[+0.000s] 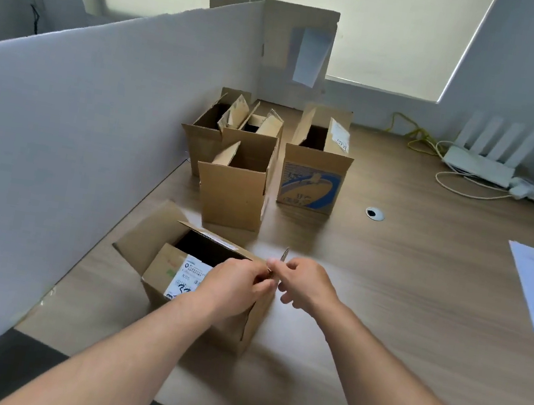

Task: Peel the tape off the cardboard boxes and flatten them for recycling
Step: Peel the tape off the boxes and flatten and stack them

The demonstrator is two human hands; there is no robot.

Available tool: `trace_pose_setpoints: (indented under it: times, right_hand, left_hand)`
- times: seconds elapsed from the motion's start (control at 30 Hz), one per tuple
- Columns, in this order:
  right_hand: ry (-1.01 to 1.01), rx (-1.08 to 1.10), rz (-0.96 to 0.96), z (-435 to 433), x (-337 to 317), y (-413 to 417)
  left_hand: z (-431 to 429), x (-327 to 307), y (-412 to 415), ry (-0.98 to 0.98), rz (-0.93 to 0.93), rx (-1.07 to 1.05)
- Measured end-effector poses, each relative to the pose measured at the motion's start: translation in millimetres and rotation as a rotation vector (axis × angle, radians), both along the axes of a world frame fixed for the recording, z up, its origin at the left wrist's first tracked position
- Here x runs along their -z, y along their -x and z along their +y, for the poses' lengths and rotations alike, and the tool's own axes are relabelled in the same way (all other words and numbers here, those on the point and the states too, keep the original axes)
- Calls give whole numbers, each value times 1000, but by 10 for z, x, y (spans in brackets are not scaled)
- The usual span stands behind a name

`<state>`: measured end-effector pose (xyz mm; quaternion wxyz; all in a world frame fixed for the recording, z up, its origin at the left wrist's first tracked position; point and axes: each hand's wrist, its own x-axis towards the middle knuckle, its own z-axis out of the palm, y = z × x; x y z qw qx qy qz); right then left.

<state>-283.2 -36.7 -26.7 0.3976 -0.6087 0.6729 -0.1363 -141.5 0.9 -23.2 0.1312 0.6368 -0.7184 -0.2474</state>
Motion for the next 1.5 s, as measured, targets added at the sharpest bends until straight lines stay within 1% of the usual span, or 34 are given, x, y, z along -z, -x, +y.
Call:
trace_pose_setpoints:
  times: [0.03, 0.1, 0.17, 0.23, 0.3, 0.37, 0.4, 0.47, 0.53, 0.6, 0.63, 0.7, 0.77, 0.83, 0.87, 0.93, 0.97, 1.0, 1.07, 1.1, 1.17, 1.23, 1.27, 1.3, 1.33, 1.4, 1.43, 1.47, 1.5]
  right_hand:
    - [-10, 8, 3, -8, -8, 58]
    - [-20, 31, 75, -29, -27, 210]
    - [-15, 55, 183, -55, -66, 396]
    - [3, 92, 273, -93, -103, 596]
    - [16, 132, 362, -131, -156, 791]
    - [20, 175, 448, -143, -226, 972]
    - [20, 198, 482, -144, -252, 1056]
    - [10, 241, 520, -125, -285, 1196]
    - [-1, 276, 507, -86, -286, 1284]
    - [3, 304, 472, -49, -247, 1341]
    - [15, 319, 460, -33, -223, 1353]
    - [76, 336, 476, 7, -176, 1356]
    - [212, 283, 512, 45, -136, 1329]
    - [368, 196, 516, 63, -111, 1279]
    - [409, 175, 504, 65, -112, 1257]
    - [419, 165, 476, 52, -112, 1247]
    - [401, 154, 473, 44, -107, 1259]
    - [375, 136, 475, 42, -102, 1274]
    - [324, 99, 491, 50, -82, 1301]
    - [308, 92, 503, 55, -66, 1312]
    - [309, 110, 515, 60, -45, 1320]
    - [321, 139, 515, 55, -34, 1326]
    - [324, 148, 516, 52, -33, 1327]
    - [325, 155, 518, 50, -31, 1327]
    - [328, 163, 521, 46, -25, 1323]
    - [335, 187, 525, 39, -9, 1303]
    - [339, 205, 524, 34, -1, 1288]
    - [345, 228, 518, 27, 5, 1269]
    - [353, 254, 509, 22, 7, 1254]
  left_hand:
    - [1, -9, 77, 2, 23, 36]
    - [-5, -35, 209, 9, 107, 74]
    - [-45, -98, 258, 60, 208, 31]
    - [-102, -183, 228, 142, 276, -59]
    - [-166, -241, 153, 245, 264, -141]
    - [-239, -242, 70, 301, 174, -242]
    - [-284, -208, 30, 285, 131, -295]
    - [-337, -123, -23, 161, 101, -385]
    - [-355, -42, -21, -7, 204, -430]
    - [-347, 23, 31, -97, 342, -438]
    - [-345, 44, 57, -97, 358, -431]
    - [-364, 66, 85, -47, 278, -408]
    - [-373, 92, 111, 2, 156, -358]
    - [-390, 107, 150, 28, 97, -319]
    - [-395, 108, 176, 42, 66, -313]
    - [-377, 107, 222, 127, -53, -288]
    - [-371, 120, 231, 209, -106, -260]
    - [-365, 143, 233, 302, -122, -217]
    - [-339, 189, 237, 451, -80, -99]
    - [-311, 207, 242, 480, -51, -47]
    - [-254, 244, 257, 467, -61, 34]
    - [-220, 289, 277, 381, -135, 97]
    - [-209, 297, 281, 327, -163, 110]
    - [-201, 303, 278, 288, -151, 109]
    - [-183, 290, 274, 287, -108, 100]
    - [-155, 250, 267, 339, 39, 31]
    - [-147, 239, 258, 368, 78, 5]
    - [-130, 218, 254, 371, 88, 3]
    - [-109, 191, 260, 360, 59, 31]
